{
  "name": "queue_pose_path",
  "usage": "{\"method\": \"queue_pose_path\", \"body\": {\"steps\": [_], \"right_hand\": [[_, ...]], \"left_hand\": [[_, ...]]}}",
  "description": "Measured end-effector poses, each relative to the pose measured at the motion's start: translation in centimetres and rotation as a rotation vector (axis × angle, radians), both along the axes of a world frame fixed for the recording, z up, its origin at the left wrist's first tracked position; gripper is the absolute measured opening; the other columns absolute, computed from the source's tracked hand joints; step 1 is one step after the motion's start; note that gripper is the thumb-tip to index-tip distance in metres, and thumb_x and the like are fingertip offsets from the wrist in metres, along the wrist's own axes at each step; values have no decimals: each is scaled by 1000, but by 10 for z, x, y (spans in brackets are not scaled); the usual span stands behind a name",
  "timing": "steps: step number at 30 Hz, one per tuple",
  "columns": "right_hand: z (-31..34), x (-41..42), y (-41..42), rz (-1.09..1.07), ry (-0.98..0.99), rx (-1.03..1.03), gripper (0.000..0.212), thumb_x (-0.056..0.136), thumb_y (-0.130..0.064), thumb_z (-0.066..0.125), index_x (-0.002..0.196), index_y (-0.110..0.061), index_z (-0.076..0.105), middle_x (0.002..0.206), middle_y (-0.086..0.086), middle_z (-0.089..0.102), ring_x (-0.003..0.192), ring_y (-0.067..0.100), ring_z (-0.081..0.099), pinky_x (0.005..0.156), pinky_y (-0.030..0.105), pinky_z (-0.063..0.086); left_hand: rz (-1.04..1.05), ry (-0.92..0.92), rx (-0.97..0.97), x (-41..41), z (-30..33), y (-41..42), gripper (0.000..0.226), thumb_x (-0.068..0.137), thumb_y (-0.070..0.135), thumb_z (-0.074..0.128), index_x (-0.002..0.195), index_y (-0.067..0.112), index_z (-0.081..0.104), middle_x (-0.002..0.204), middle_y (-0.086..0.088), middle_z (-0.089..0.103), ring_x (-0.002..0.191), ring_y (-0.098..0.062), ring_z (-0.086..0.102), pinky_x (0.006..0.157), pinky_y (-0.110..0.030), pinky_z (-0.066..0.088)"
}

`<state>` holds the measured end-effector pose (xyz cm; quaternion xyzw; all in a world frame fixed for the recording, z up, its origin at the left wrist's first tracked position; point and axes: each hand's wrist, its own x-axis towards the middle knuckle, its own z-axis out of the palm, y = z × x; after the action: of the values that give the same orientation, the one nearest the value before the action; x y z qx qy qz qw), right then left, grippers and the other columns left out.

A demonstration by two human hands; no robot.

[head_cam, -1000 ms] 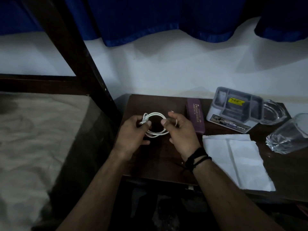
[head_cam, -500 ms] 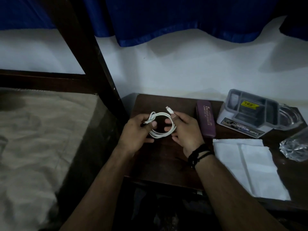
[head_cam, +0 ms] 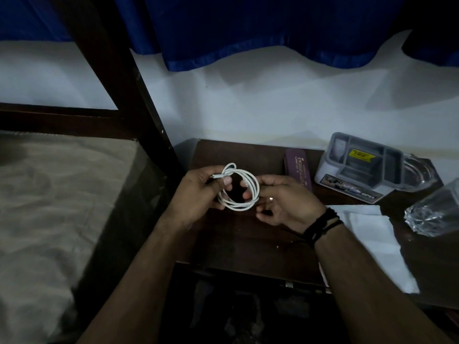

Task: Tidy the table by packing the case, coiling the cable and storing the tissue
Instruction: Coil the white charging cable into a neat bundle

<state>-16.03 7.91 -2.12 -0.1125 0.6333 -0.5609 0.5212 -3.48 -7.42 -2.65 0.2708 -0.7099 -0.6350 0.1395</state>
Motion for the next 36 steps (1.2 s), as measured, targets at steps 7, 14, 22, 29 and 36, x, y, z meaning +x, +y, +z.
{"method": "queue_pose_path", "body": {"steps": [7,14,22,29,36], "right_hand": [[0,1,1,-110,219,51,25,96,0,56,98,-15,76,45,-8,56,32,1,38,52,20,33],[4,-3,3,-29,-162,-142,20,91,-3,63,92,-19,76,86,9,53,52,8,41,64,28,50],[9,0,1,4,-170,-171,14,78,-31,75,84,-19,73,82,0,64,59,10,48,71,33,51],[-3,7,-7,-93,140,-145,11,87,-14,77,85,-19,67,66,-6,58,55,7,44,64,27,46],[-18,3,-9,-268,617,-234,37,92,-14,72,125,-28,60,84,6,72,73,9,68,60,27,55]], "left_hand": [[45,13,-102,-5,4,6,21,97,9,64,113,19,74,77,-3,69,64,-13,65,53,-31,59],[73,-43,-325,-7,-1,5,27,96,13,67,118,26,75,77,5,73,65,-16,70,55,-32,61],[108,-131,-717,-6,3,11,49,81,33,50,126,37,69,110,3,78,105,-22,73,92,-38,57],[105,-122,-477,-7,6,15,29,89,36,61,112,31,76,78,8,75,67,-14,71,69,-38,61],[170,-97,-228,-15,6,25,17,98,24,64,108,18,76,64,6,65,59,-11,65,52,-33,59]]}}
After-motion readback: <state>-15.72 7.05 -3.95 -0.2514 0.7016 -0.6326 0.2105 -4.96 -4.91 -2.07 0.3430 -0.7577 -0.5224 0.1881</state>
